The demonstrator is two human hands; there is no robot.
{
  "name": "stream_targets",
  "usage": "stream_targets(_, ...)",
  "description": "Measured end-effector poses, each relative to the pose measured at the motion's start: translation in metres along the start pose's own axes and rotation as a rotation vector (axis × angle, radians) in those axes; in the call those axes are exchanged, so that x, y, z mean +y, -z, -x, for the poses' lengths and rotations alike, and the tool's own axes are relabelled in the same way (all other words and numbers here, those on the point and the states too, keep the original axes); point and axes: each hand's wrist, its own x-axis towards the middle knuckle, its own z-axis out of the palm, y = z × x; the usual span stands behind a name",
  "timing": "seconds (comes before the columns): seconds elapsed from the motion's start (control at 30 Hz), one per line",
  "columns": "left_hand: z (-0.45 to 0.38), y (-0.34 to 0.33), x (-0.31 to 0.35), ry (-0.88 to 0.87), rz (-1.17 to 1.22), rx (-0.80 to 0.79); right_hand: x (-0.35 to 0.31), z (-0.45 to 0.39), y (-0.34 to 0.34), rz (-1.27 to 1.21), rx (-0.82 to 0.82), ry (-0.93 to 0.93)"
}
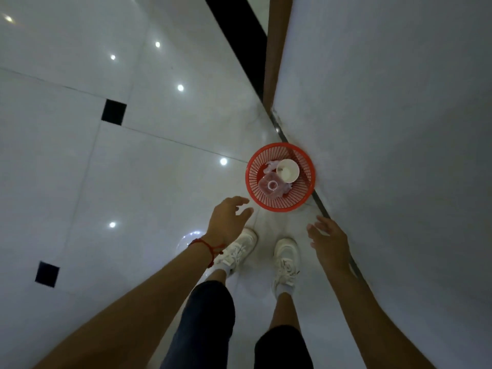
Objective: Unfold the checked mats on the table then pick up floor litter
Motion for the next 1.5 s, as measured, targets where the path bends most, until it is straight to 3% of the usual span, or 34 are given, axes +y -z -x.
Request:
stream_targets(0.23,0.081,0.087,0.041,-0.116,-0.127,-0.098,-0.025,0.116,0.064,0.018,0.138,0.031)
stream_targets(0.43,0.129,0.13,0.082,-0.205,-0.23,-0.201,0.004,0.22,0.1,-0.321,0.32,-0.056)
stream_targets(0.6,0.175,0.118,0.102,-0.264,-0.304,-0.326,0.07,0.3,0.123,-0.662,0.486,-0.177)
stream_targets(0.93,0.318,-0.034,0.122,-0.509,-0.634,-0.739,0.255,0.451,0.14,-1.274,0.861,-0.408)
stream_targets(1.27,0.512,-0.232,0.099,-0.716,-0.833,-0.981,0.422,0.573,0.117,-1.691,1.097,-0.605)
stream_targets(1.5,0.561,-0.324,0.086,-0.739,-1.068,-1.054,0.49,0.595,0.129,-1.925,1.202,-0.735)
